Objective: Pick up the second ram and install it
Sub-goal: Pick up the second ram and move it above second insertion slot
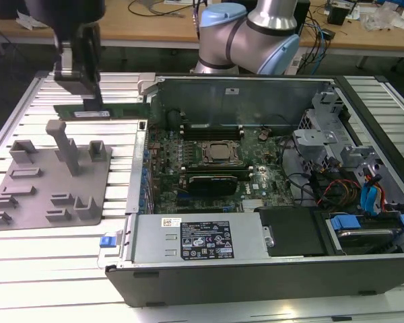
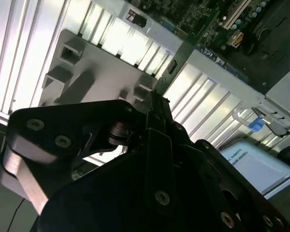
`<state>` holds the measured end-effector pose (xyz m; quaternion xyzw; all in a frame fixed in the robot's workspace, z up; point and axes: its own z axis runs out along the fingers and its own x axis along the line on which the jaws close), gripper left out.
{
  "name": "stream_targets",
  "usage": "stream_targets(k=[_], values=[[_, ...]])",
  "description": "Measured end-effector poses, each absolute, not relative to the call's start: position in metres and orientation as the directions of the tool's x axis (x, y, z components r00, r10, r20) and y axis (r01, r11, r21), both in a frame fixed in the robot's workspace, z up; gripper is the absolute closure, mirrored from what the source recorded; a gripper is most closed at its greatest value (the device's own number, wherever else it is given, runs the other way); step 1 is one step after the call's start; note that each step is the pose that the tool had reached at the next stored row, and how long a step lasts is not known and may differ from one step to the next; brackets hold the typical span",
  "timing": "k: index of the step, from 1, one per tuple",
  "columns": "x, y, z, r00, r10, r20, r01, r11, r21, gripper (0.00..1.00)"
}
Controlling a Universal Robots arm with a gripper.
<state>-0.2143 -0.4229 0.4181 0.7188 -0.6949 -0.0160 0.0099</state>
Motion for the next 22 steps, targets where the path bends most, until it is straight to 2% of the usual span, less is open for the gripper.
stream_targets(k=[12, 22], values=[[-0.102, -0.423, 0.414, 0.033, -0.999, -0.009, -0.999, -0.033, 0.036, 0.91], [-0.059, -0.422, 0.404, -0.003, -1.0, -0.009, -0.999, 0.003, 0.036, 0.91]])
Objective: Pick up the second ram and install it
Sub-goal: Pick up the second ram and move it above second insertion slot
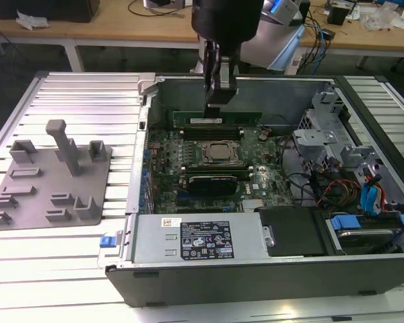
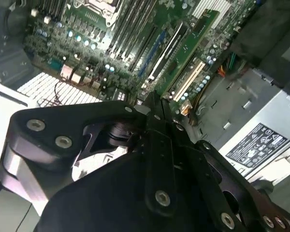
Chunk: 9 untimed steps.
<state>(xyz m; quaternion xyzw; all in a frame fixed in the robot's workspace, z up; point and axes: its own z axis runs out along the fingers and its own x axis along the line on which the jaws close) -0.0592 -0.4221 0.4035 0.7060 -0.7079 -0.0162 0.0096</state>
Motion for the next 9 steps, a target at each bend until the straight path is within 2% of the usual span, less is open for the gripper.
stream_targets(k=[9], values=[[-0.049, -0.404, 0.386, -0.007, -1.0, -0.009, -0.999, 0.006, 0.037, 0.91]])
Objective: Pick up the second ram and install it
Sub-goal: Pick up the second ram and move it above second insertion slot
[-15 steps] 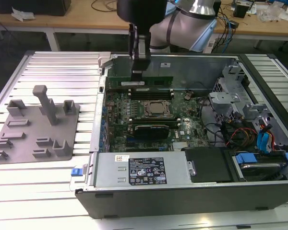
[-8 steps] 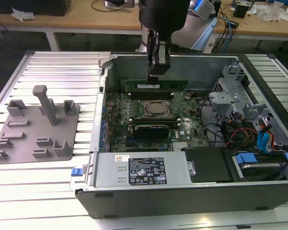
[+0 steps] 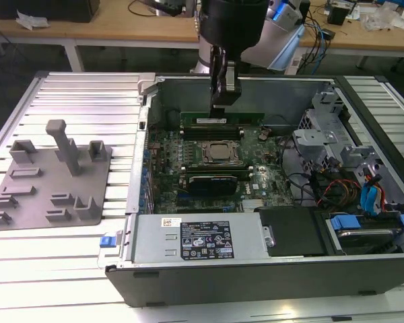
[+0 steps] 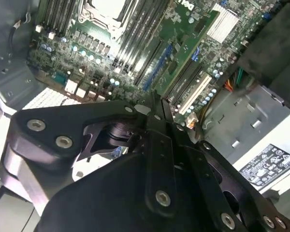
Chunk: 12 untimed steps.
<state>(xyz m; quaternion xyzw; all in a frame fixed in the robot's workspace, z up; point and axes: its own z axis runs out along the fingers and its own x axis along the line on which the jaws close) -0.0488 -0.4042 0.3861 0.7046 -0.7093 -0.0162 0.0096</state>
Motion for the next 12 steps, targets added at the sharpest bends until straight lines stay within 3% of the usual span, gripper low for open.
stream_targets(k=[12], values=[[-0.046, -0.386, 0.351, -0.007, -1.0, -0.009, -0.999, 0.006, 0.037, 0.91]])
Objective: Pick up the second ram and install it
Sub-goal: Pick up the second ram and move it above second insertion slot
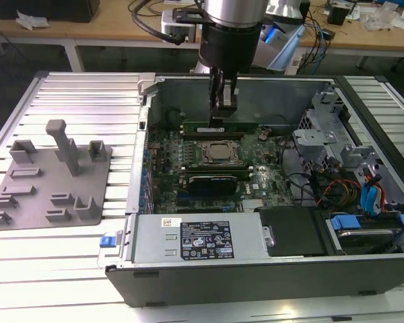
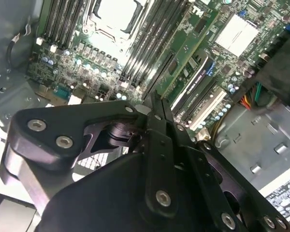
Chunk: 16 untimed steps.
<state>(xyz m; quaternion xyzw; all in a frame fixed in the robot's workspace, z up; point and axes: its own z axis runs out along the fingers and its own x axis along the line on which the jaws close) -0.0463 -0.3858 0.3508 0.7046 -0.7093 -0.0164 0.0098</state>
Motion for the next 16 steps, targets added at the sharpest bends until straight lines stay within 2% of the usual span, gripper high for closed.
stream_targets(k=[11, 16], values=[[-0.044, -0.38, 0.328, -0.007, -1.0, -0.009, -0.999, 0.007, 0.037, 0.91], [-0.044, -0.38, 0.307, -0.007, -1.0, -0.004, -0.999, 0.007, 0.037, 0.91]])
